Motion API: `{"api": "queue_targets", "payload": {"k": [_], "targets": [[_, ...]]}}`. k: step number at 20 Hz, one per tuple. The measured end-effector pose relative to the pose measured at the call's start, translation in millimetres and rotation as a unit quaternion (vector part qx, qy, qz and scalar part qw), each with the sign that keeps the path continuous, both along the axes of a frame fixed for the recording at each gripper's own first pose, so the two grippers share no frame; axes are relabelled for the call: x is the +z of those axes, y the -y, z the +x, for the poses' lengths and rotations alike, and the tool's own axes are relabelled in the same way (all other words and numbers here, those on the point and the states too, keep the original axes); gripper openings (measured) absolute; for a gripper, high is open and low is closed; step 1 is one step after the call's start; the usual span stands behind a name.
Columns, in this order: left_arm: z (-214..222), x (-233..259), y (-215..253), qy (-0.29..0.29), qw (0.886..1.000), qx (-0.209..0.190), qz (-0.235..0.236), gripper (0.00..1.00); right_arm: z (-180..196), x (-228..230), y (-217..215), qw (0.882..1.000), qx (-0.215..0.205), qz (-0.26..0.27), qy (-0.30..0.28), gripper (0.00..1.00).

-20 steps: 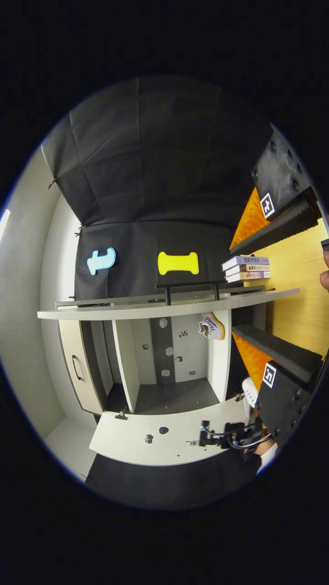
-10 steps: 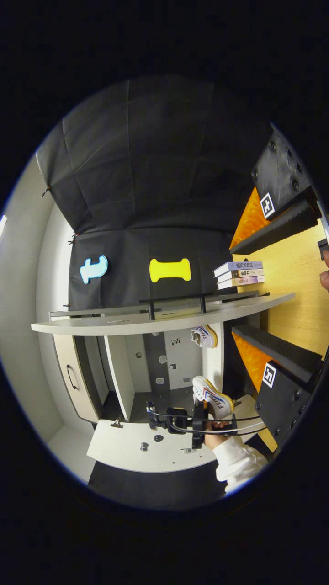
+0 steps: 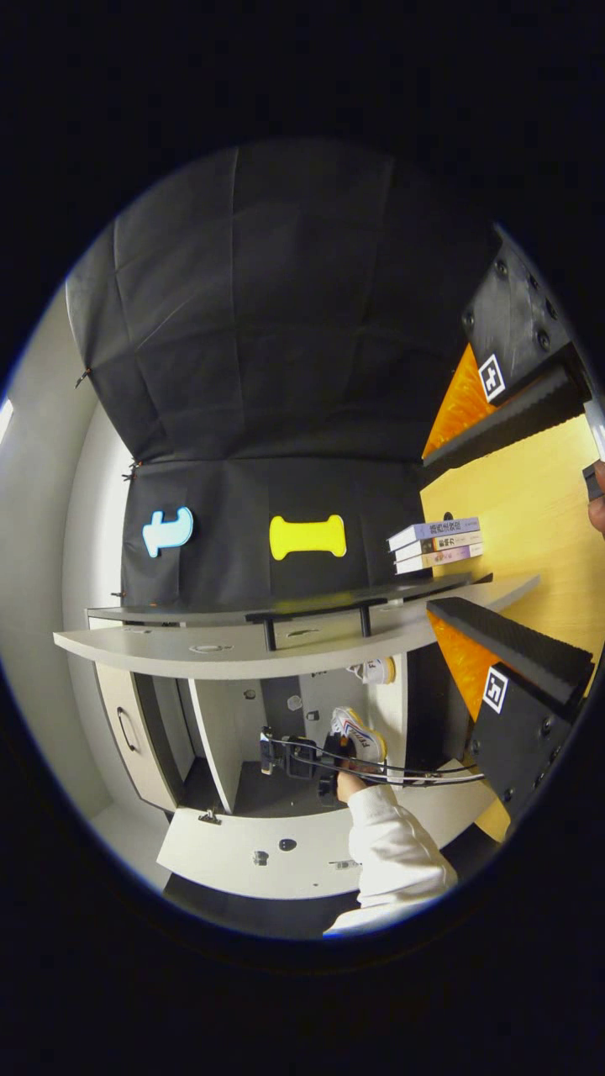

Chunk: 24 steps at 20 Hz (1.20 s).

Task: Grab one shoe with the right hand and put it into the shoe cabinet, grab the other shoe with the left hand and put it into the shoe cabinet; then close the right door with the right hand and the left door with the left hand.

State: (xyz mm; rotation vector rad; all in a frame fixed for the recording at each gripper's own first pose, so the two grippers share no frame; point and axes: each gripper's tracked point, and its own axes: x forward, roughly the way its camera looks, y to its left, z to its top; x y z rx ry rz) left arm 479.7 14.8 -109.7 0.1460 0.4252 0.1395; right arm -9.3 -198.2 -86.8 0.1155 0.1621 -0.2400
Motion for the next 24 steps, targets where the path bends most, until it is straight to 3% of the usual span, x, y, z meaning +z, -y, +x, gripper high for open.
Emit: {"api": "queue_targets", "payload": {"k": [4, 12, 16, 20, 22, 23, 24], "targets": [[28.4, -27.6, -0.6, -0.037, 0.998, 0.031, -0.027, 0.07, -8.7, -3.2, 28.0, 0.999, -0.037, -0.013, -0.013, 0.98], [35.8, -64.3, 9.9, -0.102, 0.995, 0.017, 0.011, 0.09, -17.6, -9.6, 51.0, 0.997, -0.067, -0.010, -0.023, 0.98], [30.8, -60.7, 7.3, -0.109, 0.993, 0.015, 0.036, 0.19, -15.3, -8.5, 45.1, 0.998, -0.064, -0.004, -0.020, 0.98], [18.5, -52.9, 12.6, -0.096, 0.995, -0.002, 0.038, 0.37, -13.7, -7.9, 36.9, 0.998, -0.054, 0.006, -0.018, 0.98], [12.8, -45.7, 11.2, -0.086, 0.995, -0.004, 0.041, 0.51, -14.5, -7.1, 31.5, 0.999, -0.046, 0.012, -0.017, 0.98], [7.9, -42.3, 10.1, -0.080, 0.996, -0.005, 0.038, 0.70, -15.1, -5.4, 29.3, 0.999, -0.042, 0.011, -0.016, 0.98], [3.0, -37.6, 10.7, -0.071, 0.997, -0.005, 0.031, 0.74, -16.6, -3.5, 28.3, 0.999, -0.039, 0.009, -0.013, 0.98]]}}
